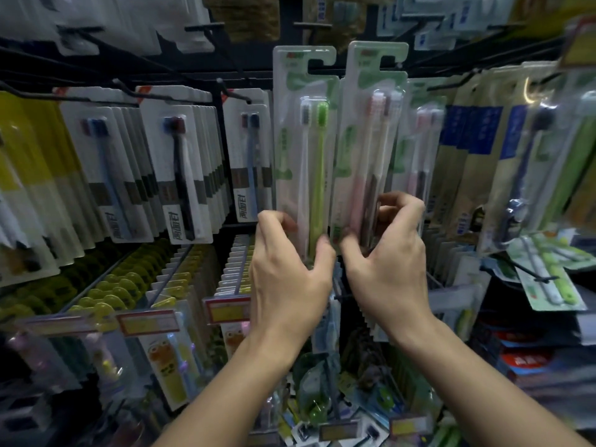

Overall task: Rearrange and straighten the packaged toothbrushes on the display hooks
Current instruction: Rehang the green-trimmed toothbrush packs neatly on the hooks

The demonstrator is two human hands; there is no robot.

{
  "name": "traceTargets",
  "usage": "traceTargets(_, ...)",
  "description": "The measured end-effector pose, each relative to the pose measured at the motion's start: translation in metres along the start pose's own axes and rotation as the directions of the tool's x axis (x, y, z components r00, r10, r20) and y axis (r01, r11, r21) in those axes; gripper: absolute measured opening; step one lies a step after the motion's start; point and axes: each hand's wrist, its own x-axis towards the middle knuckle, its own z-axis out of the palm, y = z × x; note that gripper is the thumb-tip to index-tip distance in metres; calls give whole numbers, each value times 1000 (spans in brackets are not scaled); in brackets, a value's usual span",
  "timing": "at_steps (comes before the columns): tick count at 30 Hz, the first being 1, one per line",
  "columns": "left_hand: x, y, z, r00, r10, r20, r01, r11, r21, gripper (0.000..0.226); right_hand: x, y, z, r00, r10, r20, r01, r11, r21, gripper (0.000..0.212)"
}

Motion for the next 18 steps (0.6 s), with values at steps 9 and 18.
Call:
traceTargets(9,-4,16,29,1000,12,-3,-12,999,-47,41,4,22,-21,998,26,-53,-28,999,-40,58)
traceTargets(18,-4,27,43,1000,28,9,-27,999,-42,40,8,35,-37,995,59,-82,-64,996,-61,53)
